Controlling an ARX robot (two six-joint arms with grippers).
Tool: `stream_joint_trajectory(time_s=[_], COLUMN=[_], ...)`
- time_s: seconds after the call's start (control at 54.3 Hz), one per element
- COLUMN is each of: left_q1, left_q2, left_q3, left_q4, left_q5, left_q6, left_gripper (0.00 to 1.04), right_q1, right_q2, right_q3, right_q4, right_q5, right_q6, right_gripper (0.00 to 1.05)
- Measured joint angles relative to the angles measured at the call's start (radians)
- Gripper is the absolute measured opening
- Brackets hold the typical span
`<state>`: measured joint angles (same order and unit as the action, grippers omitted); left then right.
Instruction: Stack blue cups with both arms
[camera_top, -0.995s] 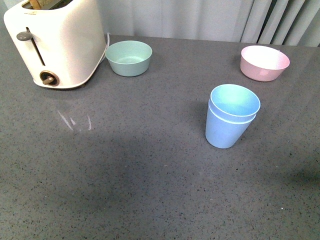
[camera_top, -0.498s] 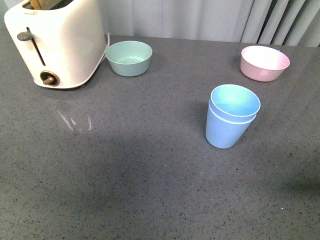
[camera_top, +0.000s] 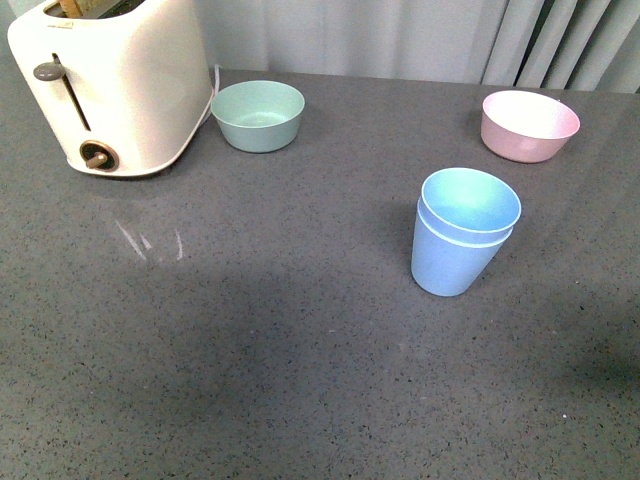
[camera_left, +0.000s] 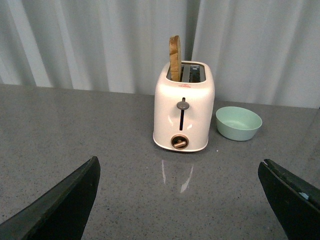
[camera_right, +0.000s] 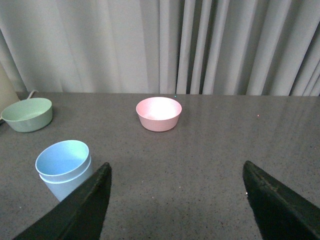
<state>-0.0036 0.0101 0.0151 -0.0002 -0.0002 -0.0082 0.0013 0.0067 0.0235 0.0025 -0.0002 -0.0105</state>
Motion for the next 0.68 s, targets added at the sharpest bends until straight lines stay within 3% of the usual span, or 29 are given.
stream_joint_trajectory(time_s=[0.111,0.682], left_q1=[0.000,0.000], left_q2=[0.000,0.000], left_q3=[0.000,0.000], left_q4=[0.000,0.000], left_q5=[0.000,0.000], left_q6=[0.000,0.000], left_gripper=[0.96,0.96], right_q1=[0.000,0.000], right_q2=[0.000,0.000], right_q3=[0.000,0.000], right_q4=[0.000,0.000], right_q5=[0.000,0.000], right_q6=[0.000,0.001], right_gripper=[0.97,0.96])
